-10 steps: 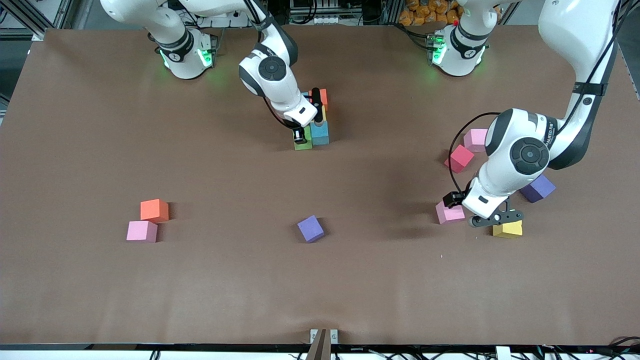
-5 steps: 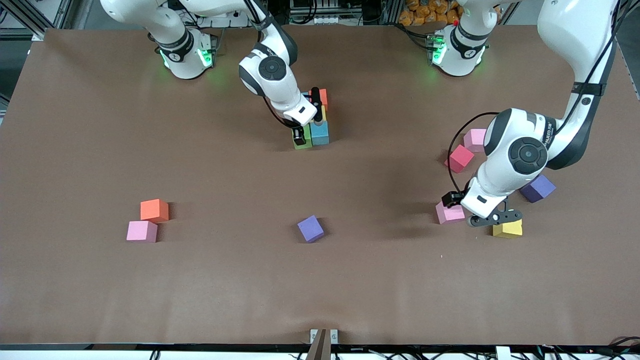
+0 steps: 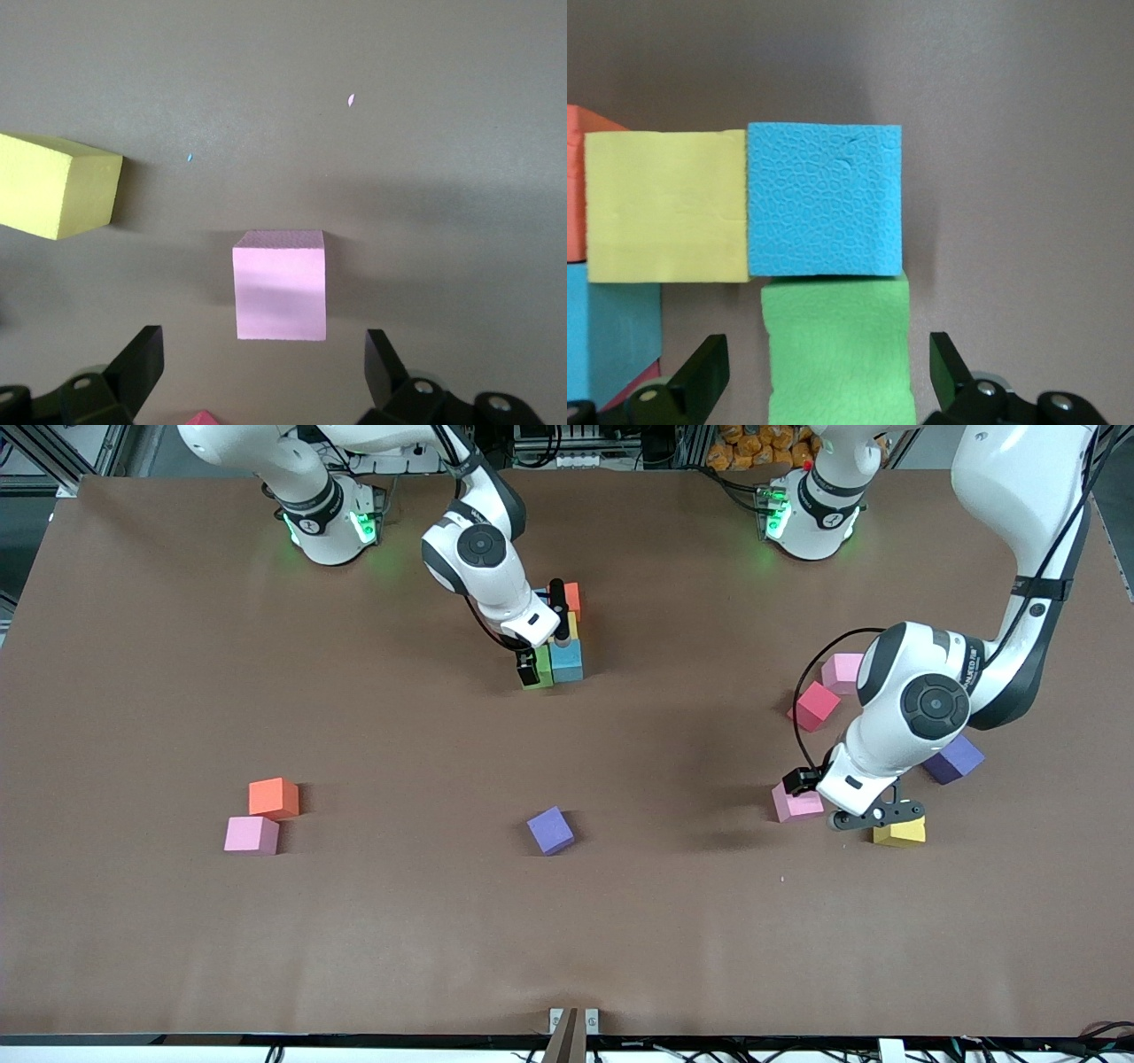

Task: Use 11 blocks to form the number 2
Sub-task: 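Open the right gripper and move it toward the orange cube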

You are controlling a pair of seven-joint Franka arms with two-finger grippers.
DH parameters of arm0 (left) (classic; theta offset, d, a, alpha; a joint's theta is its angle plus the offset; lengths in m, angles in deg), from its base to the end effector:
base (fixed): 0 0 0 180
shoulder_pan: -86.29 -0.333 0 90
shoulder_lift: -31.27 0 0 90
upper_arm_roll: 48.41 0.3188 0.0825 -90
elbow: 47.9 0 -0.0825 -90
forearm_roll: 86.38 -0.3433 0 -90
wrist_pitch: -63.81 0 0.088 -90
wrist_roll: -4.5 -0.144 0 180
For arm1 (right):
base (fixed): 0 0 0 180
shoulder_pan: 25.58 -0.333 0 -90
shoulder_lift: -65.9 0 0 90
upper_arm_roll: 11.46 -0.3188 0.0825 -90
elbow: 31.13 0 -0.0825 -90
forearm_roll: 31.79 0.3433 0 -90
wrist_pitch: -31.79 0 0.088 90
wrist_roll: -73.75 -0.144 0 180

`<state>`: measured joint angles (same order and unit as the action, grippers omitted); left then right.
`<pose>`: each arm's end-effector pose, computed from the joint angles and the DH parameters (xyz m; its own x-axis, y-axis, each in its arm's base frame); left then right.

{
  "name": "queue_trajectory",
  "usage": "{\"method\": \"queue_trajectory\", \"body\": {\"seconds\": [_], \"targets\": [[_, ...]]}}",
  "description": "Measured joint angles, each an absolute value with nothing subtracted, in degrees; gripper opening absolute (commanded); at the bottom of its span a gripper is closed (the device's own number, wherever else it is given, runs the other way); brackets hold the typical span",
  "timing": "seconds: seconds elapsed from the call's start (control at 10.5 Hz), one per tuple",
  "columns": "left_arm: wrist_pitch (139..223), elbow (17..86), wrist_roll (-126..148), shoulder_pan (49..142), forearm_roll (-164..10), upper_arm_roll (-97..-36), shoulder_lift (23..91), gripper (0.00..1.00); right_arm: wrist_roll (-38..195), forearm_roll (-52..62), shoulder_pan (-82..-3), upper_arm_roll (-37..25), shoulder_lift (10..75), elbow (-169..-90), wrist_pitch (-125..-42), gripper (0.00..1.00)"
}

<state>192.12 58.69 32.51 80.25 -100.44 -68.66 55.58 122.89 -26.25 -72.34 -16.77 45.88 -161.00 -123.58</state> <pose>0.5910 -0.1227 0.2931 0.9934 0.1143 0.0096 0.1146 -0.9922 -0.0483 0.3277 0.4187 0.2145 -0.1027 0.9874 0.1207 0.9947 0.1013 0.0171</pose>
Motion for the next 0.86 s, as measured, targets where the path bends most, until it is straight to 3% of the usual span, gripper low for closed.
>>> {"method": "queue_trajectory", "body": {"seconds": [0.67, 0.86], "targets": [[192.12, 54.67, 32.49, 82.52, -102.68, -66.30, 61.51, 1.00, 123.02, -26.25, -71.63, -16.76, 51.16, -160.84, -116.33, 1.00], [192.14, 54.47, 32.49, 82.54, -102.68, -66.10, 62.82, 1.00, 122.99, -26.22, -70.23, -16.66, 54.58, -160.20, -110.38, 1.00]]}}
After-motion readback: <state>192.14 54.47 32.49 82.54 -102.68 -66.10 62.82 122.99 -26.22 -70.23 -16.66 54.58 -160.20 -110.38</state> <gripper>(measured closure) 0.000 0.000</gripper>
